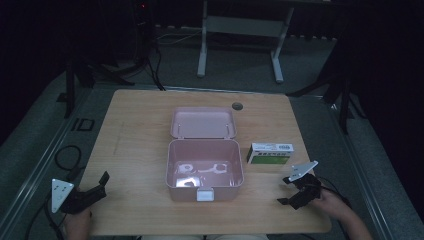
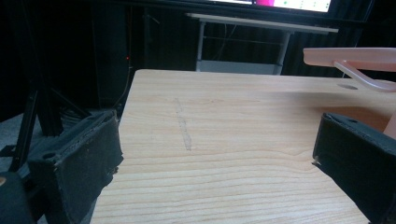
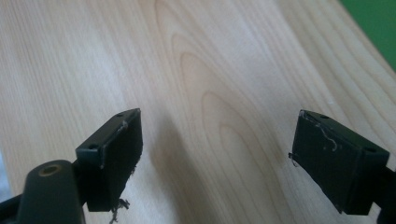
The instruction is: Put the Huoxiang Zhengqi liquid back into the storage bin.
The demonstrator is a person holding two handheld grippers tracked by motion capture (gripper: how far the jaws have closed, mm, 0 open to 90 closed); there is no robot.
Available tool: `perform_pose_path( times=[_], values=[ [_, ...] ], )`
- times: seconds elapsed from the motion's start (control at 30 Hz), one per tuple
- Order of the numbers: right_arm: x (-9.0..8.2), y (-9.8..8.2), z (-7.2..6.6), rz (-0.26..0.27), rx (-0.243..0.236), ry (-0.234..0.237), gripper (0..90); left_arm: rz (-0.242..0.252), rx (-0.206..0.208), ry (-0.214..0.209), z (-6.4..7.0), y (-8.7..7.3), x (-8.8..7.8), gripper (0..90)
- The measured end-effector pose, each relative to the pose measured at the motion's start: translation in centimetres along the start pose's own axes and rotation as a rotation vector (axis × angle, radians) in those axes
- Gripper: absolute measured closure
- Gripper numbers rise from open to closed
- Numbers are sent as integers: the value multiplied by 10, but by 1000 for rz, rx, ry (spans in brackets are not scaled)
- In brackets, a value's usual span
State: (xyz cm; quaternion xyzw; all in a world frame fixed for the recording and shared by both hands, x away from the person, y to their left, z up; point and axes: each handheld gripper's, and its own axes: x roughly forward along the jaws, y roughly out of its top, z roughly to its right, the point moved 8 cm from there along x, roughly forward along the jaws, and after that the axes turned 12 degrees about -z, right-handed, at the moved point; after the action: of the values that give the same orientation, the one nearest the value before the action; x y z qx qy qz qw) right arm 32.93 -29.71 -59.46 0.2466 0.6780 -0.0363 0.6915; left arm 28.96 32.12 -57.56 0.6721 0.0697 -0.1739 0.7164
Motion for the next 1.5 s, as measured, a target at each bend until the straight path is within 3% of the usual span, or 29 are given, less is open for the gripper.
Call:
perform_pose_path(
  times=[0.13, 0.4, 0.7, 1.3, 1.33, 1.5],
  values=[
    [1, 2, -2, -89, -31, -2, 162, -1, 3, 0, 0, 0, 0, 10],
    [3, 10, -7, -166, -73, 14, 171, -1, 5, -2, 1, 0, 0, 10],
    [0, 15, -8, -287, -114, -15, 140, -2, 6, -7, 1, 0, 0, 10],
    [-2, 21, -25, -495, -288, 10, 131, 1, 7, -14, 1, 0, 0, 10],
    [-3, 20, -28, -513, -297, 33, 130, 1, 7, -15, 1, 0, 0, 10],
    [-6, 30, -32, -514, -306, 38, 135, 0, 6, -20, 1, 0, 0, 10]
  ],
)
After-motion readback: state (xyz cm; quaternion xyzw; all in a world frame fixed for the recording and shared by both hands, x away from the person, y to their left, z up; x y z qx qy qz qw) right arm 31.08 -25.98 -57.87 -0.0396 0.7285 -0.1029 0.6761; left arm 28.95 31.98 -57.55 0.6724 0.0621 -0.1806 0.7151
